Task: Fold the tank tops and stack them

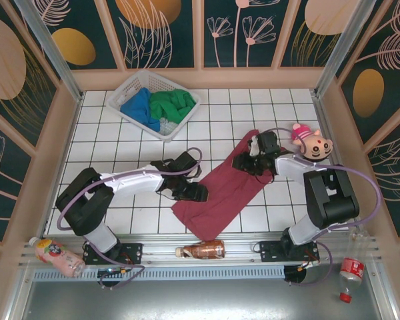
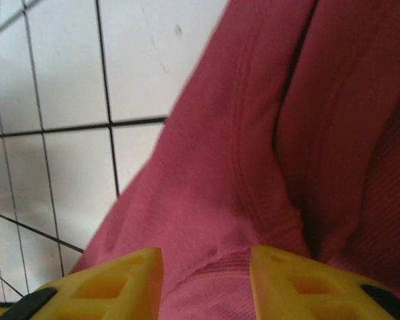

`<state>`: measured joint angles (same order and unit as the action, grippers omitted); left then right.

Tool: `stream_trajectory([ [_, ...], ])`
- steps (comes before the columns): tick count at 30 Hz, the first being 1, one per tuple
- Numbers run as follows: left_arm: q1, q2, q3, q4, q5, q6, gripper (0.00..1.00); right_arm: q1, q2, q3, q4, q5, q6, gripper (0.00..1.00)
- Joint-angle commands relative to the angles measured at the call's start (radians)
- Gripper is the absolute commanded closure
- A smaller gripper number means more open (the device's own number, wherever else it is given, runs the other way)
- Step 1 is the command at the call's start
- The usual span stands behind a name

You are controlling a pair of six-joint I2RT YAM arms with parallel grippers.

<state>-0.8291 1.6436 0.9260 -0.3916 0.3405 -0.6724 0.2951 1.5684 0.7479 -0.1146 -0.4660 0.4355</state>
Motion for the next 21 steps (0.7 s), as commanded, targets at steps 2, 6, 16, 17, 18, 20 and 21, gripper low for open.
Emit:
stream_trajectory([
  [2,0.017,0.012,0.02,0.022,0.007,0.047,0.33,0.002,0.066,0.0,0.054,0.036,-0.013,0.61],
  [6,0.031,0.012,0.04,0.006,0.002,0.066,0.33,-0.015,0.177,0.093,0.04,0.09,-0.104,0.61],
  [16,0.074,0.017,0.084,-0.024,-0.032,0.102,0.33,-0.035,0.455,0.433,-0.029,0.087,-0.308,0.62],
  [17,0.077,0.01,0.09,-0.032,-0.037,0.105,0.33,-0.038,0.471,0.468,-0.046,0.091,-0.33,0.62],
  [18,0.08,0.003,0.097,-0.041,-0.045,0.108,0.33,-0.043,0.476,0.499,-0.056,0.095,-0.346,0.62],
  [20,0.091,-0.011,0.104,-0.067,-0.063,0.115,0.33,-0.045,0.46,0.534,-0.054,0.095,-0.37,0.6],
  [21,0.095,-0.021,0.107,-0.083,-0.073,0.121,0.33,-0.043,0.442,0.546,-0.056,0.093,-0.388,0.59],
])
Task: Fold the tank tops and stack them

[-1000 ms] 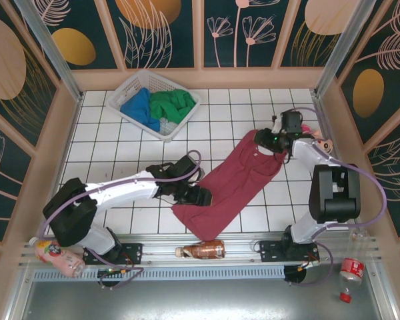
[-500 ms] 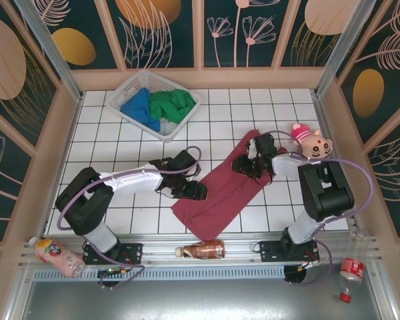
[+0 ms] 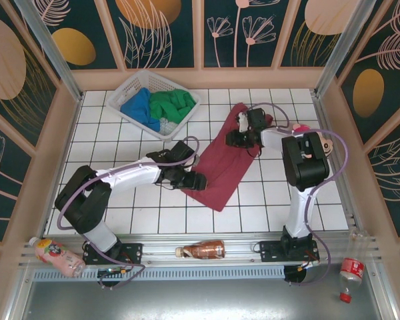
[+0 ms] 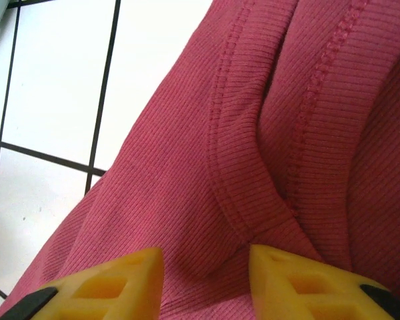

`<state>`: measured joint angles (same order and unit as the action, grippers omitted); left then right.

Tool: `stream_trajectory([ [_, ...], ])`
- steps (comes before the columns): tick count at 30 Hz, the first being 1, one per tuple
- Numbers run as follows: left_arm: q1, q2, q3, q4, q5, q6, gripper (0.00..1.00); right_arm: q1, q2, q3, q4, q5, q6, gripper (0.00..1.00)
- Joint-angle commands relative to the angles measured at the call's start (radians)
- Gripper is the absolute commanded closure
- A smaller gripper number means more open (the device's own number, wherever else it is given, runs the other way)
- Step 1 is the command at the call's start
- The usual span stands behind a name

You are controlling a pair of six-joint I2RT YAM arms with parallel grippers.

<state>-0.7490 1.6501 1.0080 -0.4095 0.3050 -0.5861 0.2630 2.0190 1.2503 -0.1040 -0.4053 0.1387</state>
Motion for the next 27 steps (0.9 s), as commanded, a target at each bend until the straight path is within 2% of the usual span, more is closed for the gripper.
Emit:
stream_trajectory([
  [1,0.02,-0.035,0.027,-0.081,-0.046,0.039,0.32,-0.008,-0.026,0.048,-0.064,0.031,-0.102,0.57],
  [4,0.047,-0.073,0.03,-0.113,-0.067,0.052,0.32,0.014,-0.114,0.002,-0.027,0.042,-0.123,0.51],
  [8,0.101,-0.125,0.026,-0.157,-0.097,0.066,0.27,0.096,-0.26,-0.113,-0.017,0.051,-0.149,0.47],
  [12,0.157,-0.18,0.016,-0.184,-0.12,0.071,0.23,0.239,-0.432,-0.288,-0.017,0.105,-0.141,0.37],
  [17,0.246,-0.235,-0.022,-0.182,-0.095,0.062,0.21,0.456,-0.577,-0.469,0.038,0.218,-0.107,0.34],
  [21,0.284,-0.28,-0.071,-0.129,-0.044,0.023,0.18,0.609,-0.606,-0.55,0.089,0.324,-0.144,0.34],
  [27,0.296,-0.323,-0.132,-0.08,-0.003,-0.017,0.18,0.712,-0.503,-0.533,0.11,0.415,-0.203,0.35],
])
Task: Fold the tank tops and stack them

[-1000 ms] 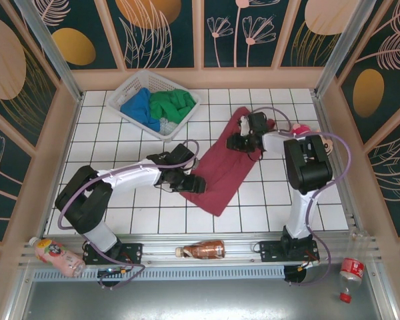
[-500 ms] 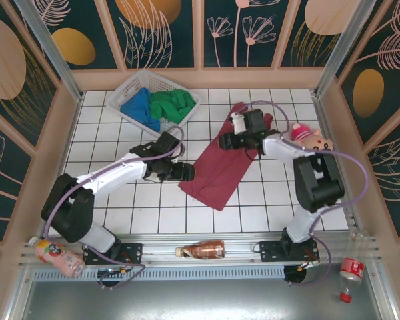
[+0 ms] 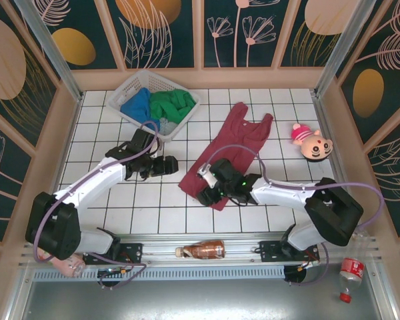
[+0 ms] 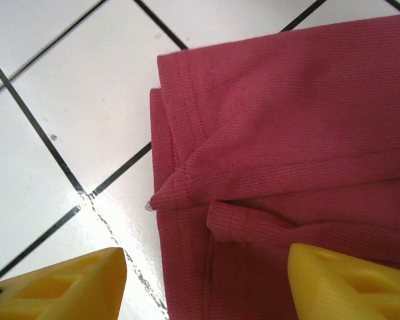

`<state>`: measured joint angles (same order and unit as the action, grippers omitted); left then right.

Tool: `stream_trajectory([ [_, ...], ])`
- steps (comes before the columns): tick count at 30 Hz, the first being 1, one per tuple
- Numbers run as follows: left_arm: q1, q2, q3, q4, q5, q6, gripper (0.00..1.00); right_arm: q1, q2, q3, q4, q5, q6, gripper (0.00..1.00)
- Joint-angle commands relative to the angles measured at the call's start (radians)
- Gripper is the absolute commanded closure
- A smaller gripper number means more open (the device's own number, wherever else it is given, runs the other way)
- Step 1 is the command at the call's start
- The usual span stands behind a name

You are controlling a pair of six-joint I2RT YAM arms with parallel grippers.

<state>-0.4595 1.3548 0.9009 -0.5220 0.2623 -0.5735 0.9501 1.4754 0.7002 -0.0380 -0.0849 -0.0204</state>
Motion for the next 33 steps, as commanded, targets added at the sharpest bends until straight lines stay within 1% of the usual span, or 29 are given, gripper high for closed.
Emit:
stream_trajectory([
  [1,0.008,-0.032,-0.034,0.034,0.04,-0.032,0.18,0.034,0.061,0.028,0.043,0.095,-0.049,0.34],
  [3,0.009,-0.044,-0.047,0.034,0.042,-0.034,0.18,0.041,0.113,0.058,0.015,0.124,-0.047,0.35],
  [8,0.01,-0.068,-0.074,0.024,0.036,-0.027,0.18,0.045,0.188,0.1,-0.014,0.146,-0.02,0.36],
  [12,0.011,-0.076,-0.094,0.031,0.038,-0.03,0.18,0.049,0.239,0.109,-0.017,0.133,-0.002,0.41],
  [14,0.012,-0.075,-0.096,0.026,0.033,-0.026,0.18,0.05,0.264,0.118,-0.041,0.152,0.028,0.48],
  [17,0.012,-0.072,-0.096,0.018,0.028,-0.022,0.18,0.055,0.31,0.155,-0.091,0.185,0.056,0.64],
  [18,0.011,-0.072,-0.099,0.017,0.028,-0.021,0.18,0.058,0.315,0.161,-0.097,0.197,0.059,0.67],
  [20,0.012,-0.075,-0.102,0.011,0.021,-0.016,0.18,0.062,0.316,0.163,-0.105,0.206,0.07,0.76],
  [22,0.012,-0.074,-0.102,0.003,0.011,-0.009,0.18,0.064,0.311,0.161,-0.113,0.197,0.08,0.82],
  [26,0.012,-0.07,-0.095,-0.016,-0.009,-0.006,0.18,0.065,0.285,0.166,-0.116,0.106,0.095,0.92],
  [28,0.012,-0.074,-0.082,-0.03,-0.02,-0.007,0.18,0.064,0.257,0.185,-0.122,0.038,0.099,0.96],
  [30,0.011,-0.081,-0.059,-0.058,-0.038,-0.003,0.18,0.055,0.223,0.204,-0.119,-0.029,0.107,0.97],
  [33,0.012,-0.095,-0.013,-0.105,-0.061,0.006,0.18,0.023,0.196,0.228,-0.119,-0.172,0.138,0.98],
])
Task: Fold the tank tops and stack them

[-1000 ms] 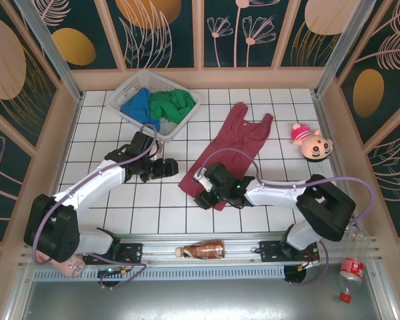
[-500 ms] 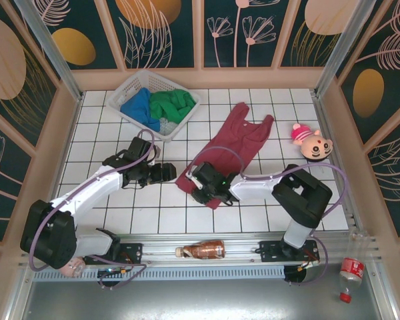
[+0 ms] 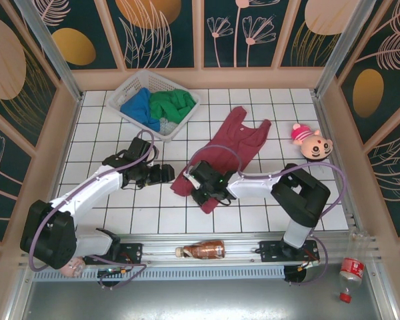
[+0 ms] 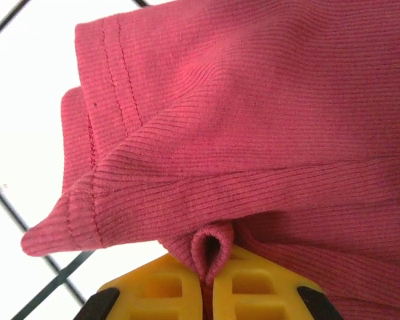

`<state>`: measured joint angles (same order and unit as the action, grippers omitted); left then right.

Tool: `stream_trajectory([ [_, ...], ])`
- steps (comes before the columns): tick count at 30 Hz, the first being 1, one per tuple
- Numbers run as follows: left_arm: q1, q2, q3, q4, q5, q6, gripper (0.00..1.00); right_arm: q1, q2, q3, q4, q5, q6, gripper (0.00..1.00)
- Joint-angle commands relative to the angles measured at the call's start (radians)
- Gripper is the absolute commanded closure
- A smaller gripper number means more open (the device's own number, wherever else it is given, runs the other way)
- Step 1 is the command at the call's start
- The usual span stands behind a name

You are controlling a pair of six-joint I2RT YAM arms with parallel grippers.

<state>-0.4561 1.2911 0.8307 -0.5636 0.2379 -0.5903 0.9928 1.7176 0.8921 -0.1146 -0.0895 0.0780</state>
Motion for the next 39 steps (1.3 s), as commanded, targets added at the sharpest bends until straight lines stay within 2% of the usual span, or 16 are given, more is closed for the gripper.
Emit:
stream_trajectory([
  [1,0.008,-0.035,0.071,-0.075,-0.042,0.025,0.18,-0.031,-0.053,0.039,-0.038,-0.204,0.053,0.98],
  [11,0.009,-0.048,0.097,-0.106,-0.045,0.017,0.18,-0.157,-0.07,-0.003,0.076,-0.469,0.167,0.98],
  [17,0.008,-0.033,0.129,-0.112,-0.038,0.031,0.18,-0.233,-0.08,0.011,0.06,-0.548,0.19,0.98],
  [22,0.008,-0.004,0.182,-0.123,-0.034,0.049,0.18,-0.35,-0.083,0.016,0.05,-0.642,0.213,0.98],
  [32,0.008,0.054,0.266,-0.139,0.01,0.08,0.18,-0.566,0.008,0.159,-0.156,-0.693,0.051,0.98],
  [39,0.007,0.087,0.254,-0.098,0.075,0.068,0.18,-0.662,0.089,0.257,-0.281,-0.676,-0.053,0.97],
])
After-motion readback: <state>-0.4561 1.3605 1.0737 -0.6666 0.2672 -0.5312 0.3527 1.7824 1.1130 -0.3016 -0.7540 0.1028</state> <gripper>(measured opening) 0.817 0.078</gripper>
